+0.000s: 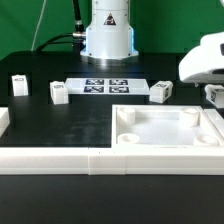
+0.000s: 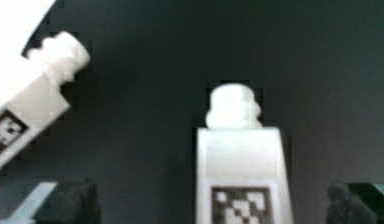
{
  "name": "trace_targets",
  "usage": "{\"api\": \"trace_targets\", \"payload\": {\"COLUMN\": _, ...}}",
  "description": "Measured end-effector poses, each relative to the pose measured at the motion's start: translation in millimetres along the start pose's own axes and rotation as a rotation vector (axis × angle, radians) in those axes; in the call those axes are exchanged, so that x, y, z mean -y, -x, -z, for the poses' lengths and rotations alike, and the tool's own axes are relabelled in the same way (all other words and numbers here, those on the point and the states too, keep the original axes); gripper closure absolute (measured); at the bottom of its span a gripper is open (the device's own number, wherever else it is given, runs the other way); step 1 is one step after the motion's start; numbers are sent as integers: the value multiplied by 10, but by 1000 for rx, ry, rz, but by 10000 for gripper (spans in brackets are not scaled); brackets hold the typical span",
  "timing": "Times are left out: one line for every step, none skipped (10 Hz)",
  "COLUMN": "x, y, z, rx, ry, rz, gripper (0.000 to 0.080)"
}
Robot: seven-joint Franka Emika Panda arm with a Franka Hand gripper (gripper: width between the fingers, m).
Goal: Assemble one leg
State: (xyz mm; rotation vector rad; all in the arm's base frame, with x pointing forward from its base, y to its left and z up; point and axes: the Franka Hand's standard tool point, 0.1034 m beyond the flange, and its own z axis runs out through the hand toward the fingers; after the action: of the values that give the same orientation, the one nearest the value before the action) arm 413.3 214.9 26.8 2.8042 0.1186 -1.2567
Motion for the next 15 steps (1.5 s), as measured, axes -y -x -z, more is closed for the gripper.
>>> {"api": "trace_targets", "payload": {"x": 15, "y": -12, "z": -38, "rx": 4, "ry": -5, "rz": -18, "gripper": 150}}
{"api": "trace_targets", "payload": {"x": 37, "y": -35, "z": -104, "rx": 20, "ry": -24, "rz": -42, "gripper": 150}}
{"api": "trace_targets", "payload": {"x": 41, "y": -51, "z": -144, "rx": 26, "ry": -24, "rz": -43, "gripper": 150}}
{"api": "trace_targets", "payload": {"x": 45, "y": -74, "z": -170, "rx": 23, "ry": -25, "rz": -43, "gripper": 150}}
{"api": "trace_targets", "payload": {"x": 38, "y": -84, "z": -179, "rx": 22, "ry": -27, "rz": -45, "gripper": 150}}
{"api": "trace_targets", "payload": {"x": 39, "y": -84, "z": -182, "rx": 22, "ry": -26, "rz": -44, "gripper": 150}}
{"api": "trace_targets", "payload": {"x": 38, "y": -84, "z": -181, "rx": 22, "ry": -26, "rz": -44, "gripper": 192}}
{"api": "trace_targets", "payload": {"x": 38, "y": -84, "z": -181, "rx": 22, "ry": -26, "rz": -44, "gripper": 329}}
{"api": "trace_targets", "payload": {"x": 38, "y": -84, "z": -181, "rx": 22, "ry": -26, "rz": -44, "gripper": 329}}
{"api": "trace_targets", "payload": {"x": 39, "y": -84, "z": -181, "rx": 22, "ry": -26, "rz": -44, "gripper": 478}}
{"api": "trace_targets", "payload": {"x": 39, "y": -84, "z": -180, "rx": 22, "ry": -26, "rz": -44, "gripper": 478}}
{"api": "trace_targets", "payload": {"x": 39, "y": -84, "z": -181, "rx": 22, "ry": -26, "rz": -44, "gripper": 514}}
{"api": "trace_targets", "payload": {"x": 39, "y": -84, "z": -181, "rx": 22, "ry": -26, "rz": -44, "gripper": 514}}
{"api": "trace_targets", "payload": {"x": 39, "y": -84, "z": -181, "rx": 22, "ry": -26, "rz": -44, "gripper": 514}}
{"api": "trace_targets", "payload": {"x": 39, "y": -84, "z": -181, "rx": 22, "ry": -26, "rz": -44, "gripper": 514}}
